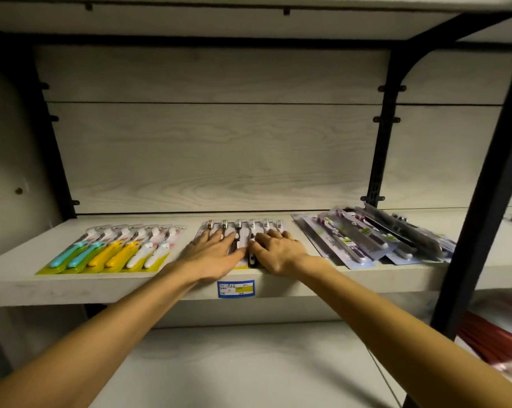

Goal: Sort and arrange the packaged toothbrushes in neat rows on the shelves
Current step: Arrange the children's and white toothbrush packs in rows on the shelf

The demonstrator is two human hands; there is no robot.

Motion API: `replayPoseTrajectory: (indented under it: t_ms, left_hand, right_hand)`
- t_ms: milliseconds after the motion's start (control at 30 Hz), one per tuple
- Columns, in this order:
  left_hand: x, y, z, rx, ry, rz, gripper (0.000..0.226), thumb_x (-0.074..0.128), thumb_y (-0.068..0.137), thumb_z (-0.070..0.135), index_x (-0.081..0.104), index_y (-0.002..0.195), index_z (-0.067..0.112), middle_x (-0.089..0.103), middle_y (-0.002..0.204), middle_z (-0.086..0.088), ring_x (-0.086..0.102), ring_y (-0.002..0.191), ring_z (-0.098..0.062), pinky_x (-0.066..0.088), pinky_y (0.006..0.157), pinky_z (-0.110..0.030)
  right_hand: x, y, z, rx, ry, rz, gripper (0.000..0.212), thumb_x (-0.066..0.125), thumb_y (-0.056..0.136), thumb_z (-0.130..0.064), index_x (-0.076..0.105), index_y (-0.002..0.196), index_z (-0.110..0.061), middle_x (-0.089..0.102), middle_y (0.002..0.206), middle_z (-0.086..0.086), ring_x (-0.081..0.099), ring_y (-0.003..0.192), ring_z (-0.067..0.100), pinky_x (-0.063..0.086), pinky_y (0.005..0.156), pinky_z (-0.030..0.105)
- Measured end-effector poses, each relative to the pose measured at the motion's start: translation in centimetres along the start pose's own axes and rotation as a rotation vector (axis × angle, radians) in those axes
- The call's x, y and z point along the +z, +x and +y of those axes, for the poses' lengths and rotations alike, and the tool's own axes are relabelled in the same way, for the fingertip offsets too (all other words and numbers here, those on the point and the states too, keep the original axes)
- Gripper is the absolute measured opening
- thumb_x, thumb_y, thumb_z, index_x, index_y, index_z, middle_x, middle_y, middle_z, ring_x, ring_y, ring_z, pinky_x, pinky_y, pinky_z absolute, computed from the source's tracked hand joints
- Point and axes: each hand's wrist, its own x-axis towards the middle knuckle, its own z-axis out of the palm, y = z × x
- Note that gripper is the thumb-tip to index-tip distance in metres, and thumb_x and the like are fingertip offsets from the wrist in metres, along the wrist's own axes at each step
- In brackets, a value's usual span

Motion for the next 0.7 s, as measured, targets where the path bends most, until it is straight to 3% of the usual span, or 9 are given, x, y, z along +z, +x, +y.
replayPoseTrajectory:
  t_ms: [233,433,700]
  left_hand:
    - [0.9,-0.4,0.1,0.021,0.01,0.095,0.061,0.011,0.099,0.068,0.009,0.156,0.047,0.0,0.167,0.012,-0.008,0.154,-0.018,0.01,0.125,-0.049]
    - [1.1,0.2,-0.3,0.03,0.02,0.046,0.058,0.013,0.1,0.063,0.005,0.156,0.047,-0.003,0.167,0.009,-0.011,0.154,-0.02,0.004,0.125,-0.047]
    - [0.6,1.2,1.8,0.055,0.049,-0.054,0.063,0.01,0.098,0.067,-0.001,0.156,0.045,-0.006,0.168,0.004,-0.014,0.153,-0.027,0.001,0.125,-0.051]
  right_hand:
    - [0.6,0.2,0.4,0.033,0.097,0.042,0.051,0.027,0.102,-0.049,0.036,0.147,-0.027,0.037,0.15,0.012,0.031,0.14,0.039,0.031,0.112,0.056]
    - [0.6,0.1,0.2,0.067,0.174,0.084,0.053,0.023,0.102,-0.052,0.043,0.142,-0.023,0.042,0.147,0.012,0.034,0.138,0.038,0.032,0.112,0.054]
    - [0.1,-0.2,2.5,-0.026,-0.03,0.018,0.055,0.027,0.104,-0.045,0.034,0.15,-0.017,0.035,0.154,0.016,0.028,0.142,0.036,0.023,0.117,0.053]
